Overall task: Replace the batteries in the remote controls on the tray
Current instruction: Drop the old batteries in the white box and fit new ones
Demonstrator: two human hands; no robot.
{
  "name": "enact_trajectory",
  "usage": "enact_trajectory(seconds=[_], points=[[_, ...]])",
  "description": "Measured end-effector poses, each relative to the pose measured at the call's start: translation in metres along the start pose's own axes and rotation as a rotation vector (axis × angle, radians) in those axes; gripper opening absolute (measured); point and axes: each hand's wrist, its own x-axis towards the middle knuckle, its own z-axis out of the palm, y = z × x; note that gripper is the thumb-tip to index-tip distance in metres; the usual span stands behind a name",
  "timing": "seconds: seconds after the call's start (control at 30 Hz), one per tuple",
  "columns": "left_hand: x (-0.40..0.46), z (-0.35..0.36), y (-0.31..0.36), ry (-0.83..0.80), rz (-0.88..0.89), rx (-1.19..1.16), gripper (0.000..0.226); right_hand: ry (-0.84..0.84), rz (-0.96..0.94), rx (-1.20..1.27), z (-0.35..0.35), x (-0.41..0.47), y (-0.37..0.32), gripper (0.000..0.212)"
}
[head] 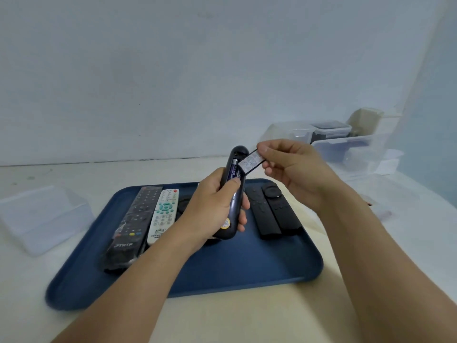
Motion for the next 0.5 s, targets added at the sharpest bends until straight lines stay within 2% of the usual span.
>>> enact_trajectory(seconds=[0.13, 0.27, 0.37, 0.5], points=[[0.002, -0.003, 0.003, 0.052, -0.012, -0.104, 0.02, -0.003, 0.005, -0.03, -0.002, 0.001, 0.003, 0.019], [0.004, -0.006, 0.006, 0.031, -0.075, -0.326, 0.049, -0.015, -0.028, -0.167, 0.001, -0.001, 0.005, 0.015], [0.004, -0.008, 0.005, -0.016, -0.064, -0.332, 0.051, -0.029, -0.092, -0.169, 0.006, -0.001, 0.006, 0.009], [0.005, -0.008, 0.003, -0.011, -0.052, -0.298, 0.053, -0.045, -0.079, -0.25, 0.008, -0.002, 0.007, 0.013]])
